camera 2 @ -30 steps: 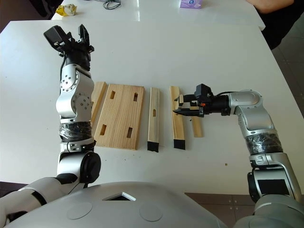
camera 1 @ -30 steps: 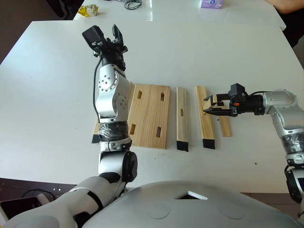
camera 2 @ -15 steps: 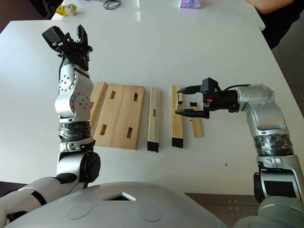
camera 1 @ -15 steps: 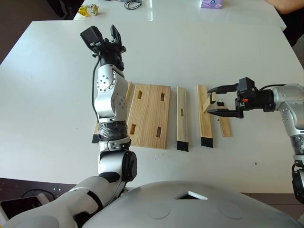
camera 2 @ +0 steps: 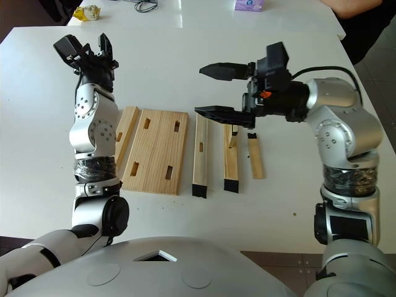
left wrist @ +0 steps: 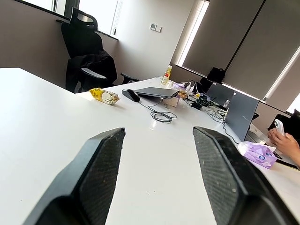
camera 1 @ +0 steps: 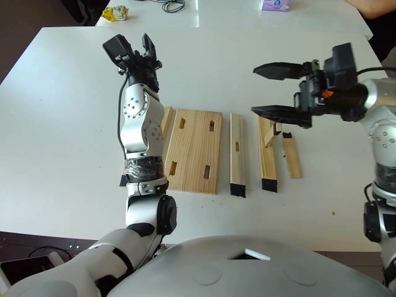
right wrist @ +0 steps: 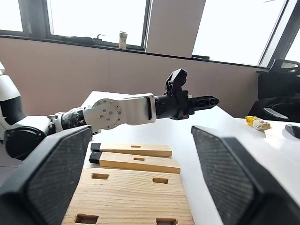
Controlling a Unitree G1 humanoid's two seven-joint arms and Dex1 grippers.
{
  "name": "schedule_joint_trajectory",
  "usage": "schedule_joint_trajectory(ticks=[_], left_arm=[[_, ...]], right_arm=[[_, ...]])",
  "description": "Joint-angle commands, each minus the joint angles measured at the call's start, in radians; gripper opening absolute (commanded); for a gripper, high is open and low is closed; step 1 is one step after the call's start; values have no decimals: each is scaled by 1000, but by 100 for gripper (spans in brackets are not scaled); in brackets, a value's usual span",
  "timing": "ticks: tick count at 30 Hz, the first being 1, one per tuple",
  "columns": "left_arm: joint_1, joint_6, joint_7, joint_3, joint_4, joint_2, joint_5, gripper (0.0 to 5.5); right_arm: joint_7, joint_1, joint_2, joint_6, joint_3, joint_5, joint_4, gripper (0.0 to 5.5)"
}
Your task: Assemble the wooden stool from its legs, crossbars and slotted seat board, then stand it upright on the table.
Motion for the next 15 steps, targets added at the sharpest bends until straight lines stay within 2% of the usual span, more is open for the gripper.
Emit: schedule_joint_trajectory(ticks=[1, 5, 10, 15], left_arm=[[-37, -13, -12, -7, 33, 1, -2, 270], [-44, -18, -19, -4, 45, 6, -1, 270], [-42, -16, -22, 0, 42, 10, -3, 270], [-44, -11, -26, -4, 42, 11, -4, 270]], right_arm=[[24, 58, -17, -55, 28, -73, 39, 390], [44, 46, -24, -39, -2, -35, 19, 390], [7, -2, -1, 37, -79, 108, -27, 390], [5, 37, 4, 17, -46, 68, -13, 390]])
